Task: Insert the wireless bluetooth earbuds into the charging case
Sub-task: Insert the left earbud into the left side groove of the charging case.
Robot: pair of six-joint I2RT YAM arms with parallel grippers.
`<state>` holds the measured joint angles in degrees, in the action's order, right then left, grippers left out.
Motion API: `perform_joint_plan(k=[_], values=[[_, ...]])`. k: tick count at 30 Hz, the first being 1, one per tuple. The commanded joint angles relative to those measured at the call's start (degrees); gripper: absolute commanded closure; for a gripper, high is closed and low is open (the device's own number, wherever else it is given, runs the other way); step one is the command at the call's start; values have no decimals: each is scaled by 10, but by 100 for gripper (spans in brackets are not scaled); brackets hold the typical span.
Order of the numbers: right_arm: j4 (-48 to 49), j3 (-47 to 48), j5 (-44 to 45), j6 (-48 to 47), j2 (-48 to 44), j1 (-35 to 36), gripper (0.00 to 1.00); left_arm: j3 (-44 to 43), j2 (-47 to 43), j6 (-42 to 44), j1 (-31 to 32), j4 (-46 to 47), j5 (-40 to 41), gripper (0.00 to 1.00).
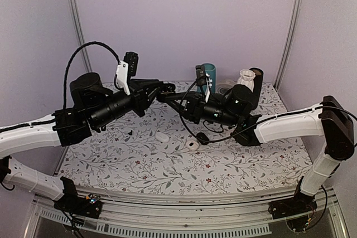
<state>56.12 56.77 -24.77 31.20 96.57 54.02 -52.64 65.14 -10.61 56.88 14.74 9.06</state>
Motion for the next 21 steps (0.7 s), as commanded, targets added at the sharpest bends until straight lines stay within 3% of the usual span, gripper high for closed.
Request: perform_joint_plan(k=[1, 21], values=[[6, 17, -4, -5, -27, 4, 97, 7, 1, 16, 11, 9, 12, 89], [-5, 29, 33, -18, -31, 4, 97, 11, -1, 20, 17, 4, -30, 85]])
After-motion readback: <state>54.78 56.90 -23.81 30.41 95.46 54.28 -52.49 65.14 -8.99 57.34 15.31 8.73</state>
